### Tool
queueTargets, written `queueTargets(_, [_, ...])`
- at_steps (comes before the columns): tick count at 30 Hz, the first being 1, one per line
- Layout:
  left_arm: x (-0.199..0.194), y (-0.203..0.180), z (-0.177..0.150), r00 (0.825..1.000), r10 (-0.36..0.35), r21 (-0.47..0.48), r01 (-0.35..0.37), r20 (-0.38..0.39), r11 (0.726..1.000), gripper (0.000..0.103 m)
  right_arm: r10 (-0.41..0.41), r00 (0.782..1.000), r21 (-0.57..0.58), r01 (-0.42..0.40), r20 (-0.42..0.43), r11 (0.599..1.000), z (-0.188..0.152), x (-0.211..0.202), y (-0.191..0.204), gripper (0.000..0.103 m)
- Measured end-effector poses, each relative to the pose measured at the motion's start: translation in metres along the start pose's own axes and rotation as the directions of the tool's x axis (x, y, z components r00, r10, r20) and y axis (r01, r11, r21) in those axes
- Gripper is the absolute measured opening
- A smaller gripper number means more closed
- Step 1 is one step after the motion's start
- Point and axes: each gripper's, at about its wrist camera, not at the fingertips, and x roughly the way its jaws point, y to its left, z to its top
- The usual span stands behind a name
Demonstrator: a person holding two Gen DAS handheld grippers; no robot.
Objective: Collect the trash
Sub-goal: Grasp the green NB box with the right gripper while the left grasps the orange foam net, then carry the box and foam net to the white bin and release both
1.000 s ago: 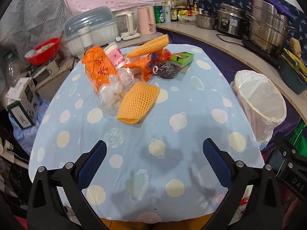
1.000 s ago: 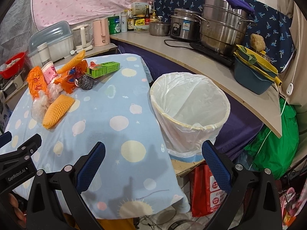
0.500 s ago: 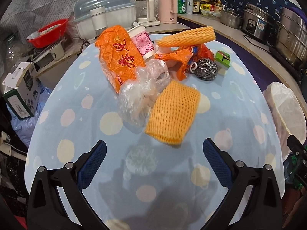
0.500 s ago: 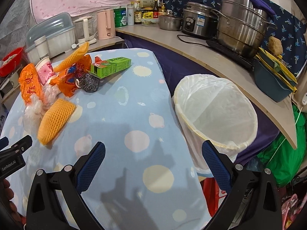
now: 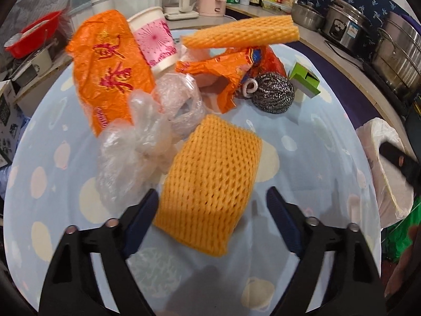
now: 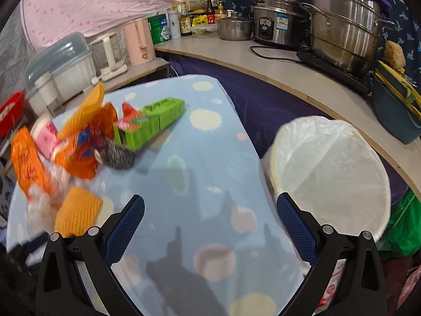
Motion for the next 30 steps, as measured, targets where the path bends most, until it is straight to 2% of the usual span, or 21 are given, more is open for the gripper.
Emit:
queueTargets(5, [0.01, 0.002, 0.002, 0.999, -0.026, 0.01, 0.027, -0.028, 1.0, 0.032, 0.064, 0.998, 0.035, -0.065, 0.005, 0.997, 0.028, 0.023, 0.023, 0.096])
queueTargets(8, [0.011, 0.003, 0.003, 0.999, -0.04, 0.016, 0.041, -0.035, 0.999, 0.02, 0.081, 0.997, 0.029, -0.081, 0.002, 0.996, 0.039, 0.038, 0.045, 0.096])
queueTargets(15, [0.017, 0.002, 0.004, 0.998, -0.053, 0.023, 0.054, -0.041, 0.998, 0.018, 0.131, 0.991, 0.064, -0.129, -0.025, 0.99, 0.056, 0.07, 0.076, 0.079])
queueTargets(17, [0.018, 0.003, 0.004, 0.998, -0.056, 0.024, 0.057, -0.041, 0.998, 0.018, 0.128, 0.991, 0.067, -0.126, -0.027, 0.99, 0.06, 0.078, 0.083, 0.078])
queueTargets(21, [0.019, 0.006, 0.003, 0.997, -0.061, 0.024, 0.062, -0.04, 0.998, 0.018, 0.111, 0.993, 0.064, -0.108, -0.041, 0.992, 0.065, 0.094, 0.094, 0.067])
queueTargets(24, [0.021, 0.005, 0.002, 0.997, -0.061, 0.023, 0.062, -0.036, 0.998, 0.018, 0.095, 0.994, 0.067, -0.091, -0.061, 0.994, 0.063, 0.105, 0.095, 0.056])
queueTargets(25, [0.021, 0.006, 0.002, 0.997, -0.063, 0.021, 0.063, -0.036, 0.998, 0.018, 0.094, 0.993, 0.067, -0.09, -0.068, 0.994, 0.061, 0.107, 0.095, 0.049])
queueTargets(27, [0.021, 0.006, 0.001, 0.997, -0.064, 0.021, 0.065, -0.035, 0.998, 0.018, 0.093, 0.993, 0.071, -0.088, -0.066, 0.994, 0.058, 0.108, 0.091, 0.047])
queueTargets(30, [0.02, 0.008, 0.0, 0.997, -0.065, 0.015, 0.066, -0.035, 0.998, 0.018, 0.099, 0.993, 0.073, -0.094, -0.057, 0.993, 0.052, 0.1, 0.08, 0.037])
